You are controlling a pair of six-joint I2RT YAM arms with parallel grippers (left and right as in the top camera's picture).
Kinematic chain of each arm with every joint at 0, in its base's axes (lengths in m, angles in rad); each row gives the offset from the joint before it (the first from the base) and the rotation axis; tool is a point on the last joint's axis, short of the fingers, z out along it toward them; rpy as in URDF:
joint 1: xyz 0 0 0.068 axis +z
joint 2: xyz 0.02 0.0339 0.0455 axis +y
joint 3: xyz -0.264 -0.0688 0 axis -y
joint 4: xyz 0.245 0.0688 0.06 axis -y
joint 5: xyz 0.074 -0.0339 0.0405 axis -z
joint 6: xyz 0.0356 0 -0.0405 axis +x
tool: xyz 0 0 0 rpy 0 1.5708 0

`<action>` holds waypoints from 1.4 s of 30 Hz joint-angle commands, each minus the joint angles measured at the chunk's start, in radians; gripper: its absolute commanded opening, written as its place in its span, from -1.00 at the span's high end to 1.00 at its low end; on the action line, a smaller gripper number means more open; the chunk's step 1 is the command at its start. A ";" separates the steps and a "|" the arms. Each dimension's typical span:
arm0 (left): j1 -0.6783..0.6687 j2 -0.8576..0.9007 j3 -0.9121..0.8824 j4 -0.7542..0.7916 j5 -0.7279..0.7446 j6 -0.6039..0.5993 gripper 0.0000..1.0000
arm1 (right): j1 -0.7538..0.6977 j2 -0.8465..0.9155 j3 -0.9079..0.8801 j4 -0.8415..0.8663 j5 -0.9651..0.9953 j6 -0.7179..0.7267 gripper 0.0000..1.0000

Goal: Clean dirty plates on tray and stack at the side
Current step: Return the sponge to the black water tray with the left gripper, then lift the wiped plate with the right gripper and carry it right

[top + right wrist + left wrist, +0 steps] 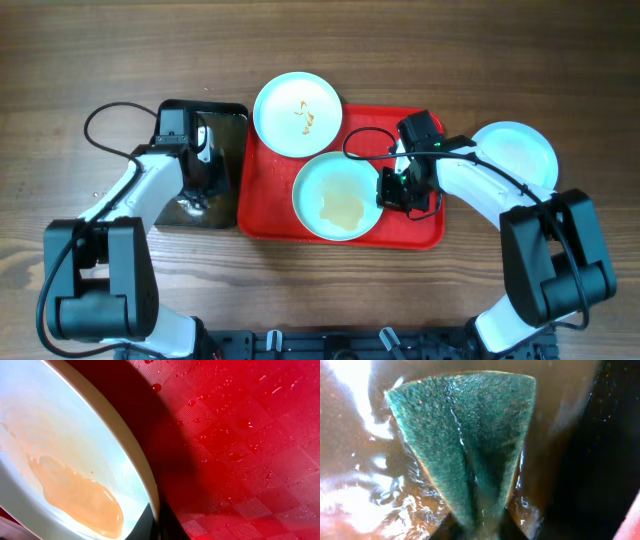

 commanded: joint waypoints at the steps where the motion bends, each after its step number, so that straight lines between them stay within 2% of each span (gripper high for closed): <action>1: -0.005 0.013 -0.009 -0.007 0.032 -0.014 0.92 | 0.001 -0.009 -0.009 -0.004 0.055 0.000 0.91; 6: -0.004 0.005 -0.006 -0.018 -0.059 -0.014 0.92 | 0.001 -0.009 -0.009 -0.006 0.055 -0.001 0.91; 7: -0.004 -0.008 -0.004 -0.023 -0.085 -0.014 0.71 | 0.001 -0.009 -0.009 -0.005 0.055 0.000 0.91; 8: -0.003 -0.027 0.002 -0.032 -0.088 -0.015 -0.29 | 0.001 -0.009 -0.009 -0.004 0.055 0.000 0.91; 9: -0.004 -0.056 0.010 -0.043 -0.086 -0.015 -1.00 | 0.001 -0.009 -0.009 -0.002 0.055 0.000 0.91; 13: -0.004 -0.139 0.012 -0.084 -0.065 -0.057 -1.00 | 0.001 -0.009 -0.009 0.024 0.055 0.000 0.91; 17: -0.004 -0.145 0.011 -0.101 0.011 -0.071 -1.00 | 0.001 -0.009 -0.009 0.077 0.055 -0.008 0.91; 22: -0.004 -0.145 0.011 -0.105 0.017 -0.071 -1.00 | 0.001 -0.085 0.010 0.076 0.064 -0.051 0.91; 26: -0.004 -0.145 0.011 -0.105 0.017 -0.071 -1.00 | 0.001 -0.286 0.011 0.051 0.268 -0.053 0.91; 30: -0.004 -0.145 0.011 -0.105 0.017 -0.071 -1.00 | 0.001 -0.410 0.011 0.015 0.478 -0.131 0.91; 36: -0.004 -0.145 0.011 -0.105 0.017 -0.071 -1.00 | 0.006 -0.428 0.012 -0.086 0.716 -0.129 0.91; 39: -0.004 -0.145 0.011 -0.105 0.017 -0.071 -1.00 | 0.077 -0.428 0.012 -0.105 0.844 -0.129 0.92; 42: -0.004 -0.145 0.011 -0.105 0.017 -0.071 -1.00 | 0.214 -0.428 0.012 -0.107 1.045 -0.130 0.91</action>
